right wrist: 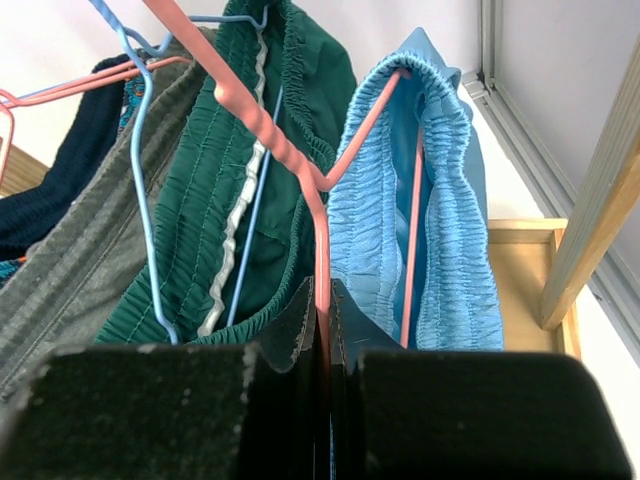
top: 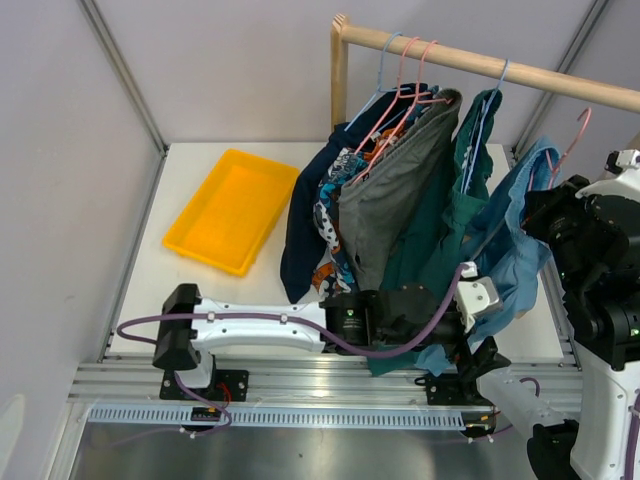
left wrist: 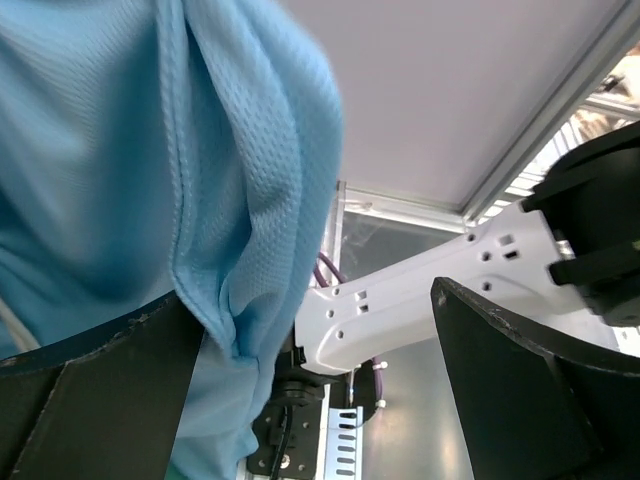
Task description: Remove the shorts from the hanger
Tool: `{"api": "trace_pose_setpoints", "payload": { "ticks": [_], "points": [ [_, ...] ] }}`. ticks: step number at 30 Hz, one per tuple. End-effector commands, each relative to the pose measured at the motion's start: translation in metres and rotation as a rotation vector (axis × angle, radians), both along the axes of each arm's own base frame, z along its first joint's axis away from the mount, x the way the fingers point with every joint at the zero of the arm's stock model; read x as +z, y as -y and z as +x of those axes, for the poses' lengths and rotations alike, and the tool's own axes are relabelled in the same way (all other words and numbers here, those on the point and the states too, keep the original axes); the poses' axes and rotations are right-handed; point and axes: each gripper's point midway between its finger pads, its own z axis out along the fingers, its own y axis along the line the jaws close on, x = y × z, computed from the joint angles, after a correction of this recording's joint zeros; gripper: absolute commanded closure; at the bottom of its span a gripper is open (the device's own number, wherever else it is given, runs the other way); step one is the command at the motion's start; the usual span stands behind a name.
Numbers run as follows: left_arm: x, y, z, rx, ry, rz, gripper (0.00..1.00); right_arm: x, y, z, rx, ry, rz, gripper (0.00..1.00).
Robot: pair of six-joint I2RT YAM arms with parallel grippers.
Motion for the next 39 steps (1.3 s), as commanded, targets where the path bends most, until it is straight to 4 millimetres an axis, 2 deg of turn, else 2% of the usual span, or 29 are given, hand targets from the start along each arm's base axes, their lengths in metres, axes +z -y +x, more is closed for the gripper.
{"api": "trace_pose_setpoints", "payload": {
  "ticks": [1, 5, 7, 10, 11, 12, 13, 14, 19, 20, 21, 22, 23, 24, 25, 26, 29, 30, 31, 32, 34, 36, 39],
  "points": [
    [0.026, 0.013, 0.005, 0.029, 0.026, -0.086, 0.02, 0.035, -0.003, -0.011, 0.022, 0.111, 0.041, 1.00],
    [0.019, 0.027, 0.013, 0.069, 0.037, -0.075, 0.14, 0.037, -0.009, -0.021, 0.057, 0.107, 0.068, 1.00],
    [0.023, 0.029, 0.018, 0.097, 0.042, -0.085, 0.21, 0.037, -0.012, -0.025, 0.073, 0.106, 0.081, 1.00],
    [0.027, 0.029, 0.026, 0.140, 0.044, -0.095, 0.46, 0.036, -0.012, -0.029, 0.075, 0.106, 0.086, 1.00],
    [0.028, 0.028, 0.027, 0.150, 0.043, -0.096, 0.67, 0.034, -0.012, -0.028, 0.075, 0.098, 0.083, 1.00],
    [0.032, 0.025, 0.028, 0.156, 0.040, -0.101, 0.78, 0.034, -0.012, -0.029, 0.075, 0.100, 0.085, 1.00],
    [0.031, 0.023, 0.029, 0.162, 0.036, -0.093, 0.96, 0.033, -0.012, -0.028, 0.073, 0.094, 0.084, 1.00],
    [0.032, 0.021, 0.030, 0.173, 0.030, -0.090, 1.00, 0.032, -0.012, -0.028, 0.070, 0.092, 0.083, 1.00],
    [0.037, -0.006, 0.016, 0.166, 0.022, -0.070, 1.00, 0.030, -0.008, -0.023, 0.047, 0.094, 0.074, 1.00],
    [0.038, -0.012, 0.003, 0.152, 0.025, -0.070, 1.00, 0.030, -0.007, -0.021, 0.045, 0.092, 0.063, 1.00],
    [0.023, -0.018, -0.006, 0.135, 0.038, -0.037, 1.00, 0.030, -0.006, -0.018, 0.038, 0.091, 0.056, 1.00],
    [0.029, -0.027, -0.014, 0.126, 0.045, -0.043, 1.00, 0.033, -0.003, -0.016, 0.024, 0.100, 0.047, 1.00],
    [0.026, -0.032, -0.035, 0.104, 0.053, -0.036, 1.00, 0.032, -0.002, -0.012, 0.019, 0.094, 0.029, 1.00],
    [0.022, -0.036, -0.048, 0.084, 0.070, -0.023, 1.00, 0.032, -0.001, -0.009, 0.011, 0.093, 0.020, 1.00],
    [0.002, -0.041, -0.058, 0.067, 0.088, 0.022, 1.00, 0.036, 0.002, -0.007, -0.002, 0.103, 0.013, 1.00],
    [0.001, -0.048, -0.083, 0.027, 0.093, 0.022, 1.00, 0.037, 0.003, -0.004, -0.009, 0.103, 0.004, 1.00],
    [-0.036, -0.061, -0.115, -0.029, 0.086, 0.091, 1.00, 0.042, 0.008, 0.004, -0.039, 0.107, -0.024, 1.00],
    [-0.039, -0.063, -0.123, -0.044, 0.058, 0.091, 1.00, 0.042, 0.011, 0.010, -0.056, 0.101, -0.036, 1.00],
    [-0.041, -0.063, -0.129, -0.053, 0.043, 0.082, 1.00, 0.044, 0.012, 0.011, -0.062, 0.105, -0.042, 1.00],
    [-0.056, -0.066, -0.135, -0.065, 0.038, 0.104, 1.00, 0.048, 0.013, 0.010, -0.065, 0.115, -0.042, 1.00],
    [-0.060, -0.066, -0.142, -0.075, 0.022, 0.101, 1.00, 0.051, 0.013, 0.015, -0.070, 0.117, -0.048, 1.00],
    [-0.071, -0.063, -0.144, -0.071, 0.023, 0.119, 1.00, 0.057, 0.013, 0.013, -0.067, 0.125, -0.043, 1.00],
    [-0.076, -0.055, -0.131, -0.016, 0.045, 0.128, 1.00, 0.060, 0.008, 0.010, -0.045, 0.120, -0.025, 1.00]
  ]
}}
